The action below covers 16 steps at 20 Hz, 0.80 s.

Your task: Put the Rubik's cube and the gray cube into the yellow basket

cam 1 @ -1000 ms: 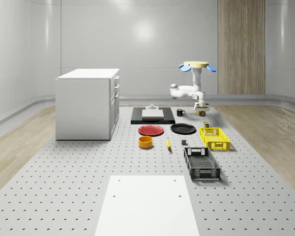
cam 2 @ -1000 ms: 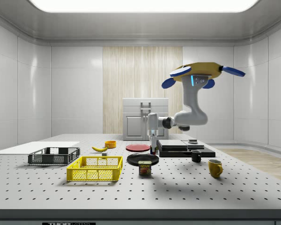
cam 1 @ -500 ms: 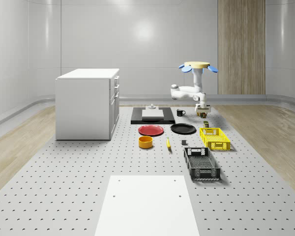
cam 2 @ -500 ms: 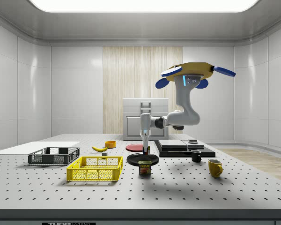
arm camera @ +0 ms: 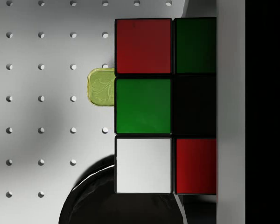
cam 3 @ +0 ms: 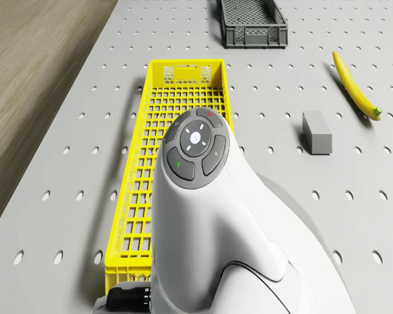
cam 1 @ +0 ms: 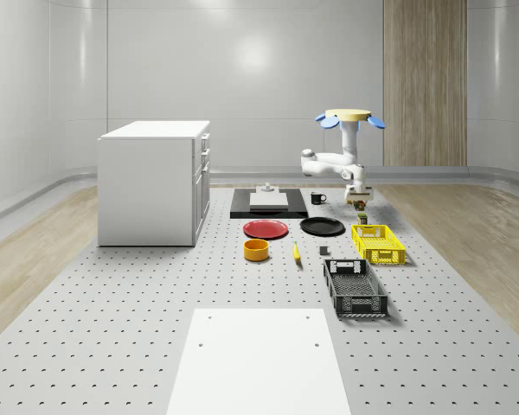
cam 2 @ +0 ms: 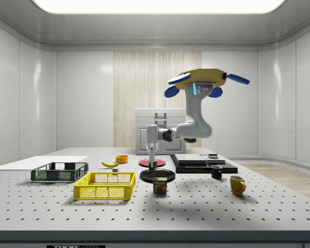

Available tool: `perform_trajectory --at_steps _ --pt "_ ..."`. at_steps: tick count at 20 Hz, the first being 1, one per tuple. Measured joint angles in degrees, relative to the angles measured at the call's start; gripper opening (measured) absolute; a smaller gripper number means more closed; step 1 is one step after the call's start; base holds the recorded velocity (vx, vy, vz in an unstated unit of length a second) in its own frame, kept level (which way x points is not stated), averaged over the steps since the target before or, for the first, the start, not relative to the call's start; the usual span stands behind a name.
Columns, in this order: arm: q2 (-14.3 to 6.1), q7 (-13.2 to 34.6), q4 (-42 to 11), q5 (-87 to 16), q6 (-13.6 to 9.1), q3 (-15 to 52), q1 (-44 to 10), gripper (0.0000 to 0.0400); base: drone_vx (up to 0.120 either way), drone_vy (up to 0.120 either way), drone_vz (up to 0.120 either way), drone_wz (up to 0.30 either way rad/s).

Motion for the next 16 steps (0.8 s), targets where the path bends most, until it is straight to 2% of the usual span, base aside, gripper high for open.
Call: perform_trajectory --at_steps 16 --pt "-1.2 0.1 0.0 0.5 1.1 0.2 -0.2 0.0325 0.12 0.0 0.0 0.0"
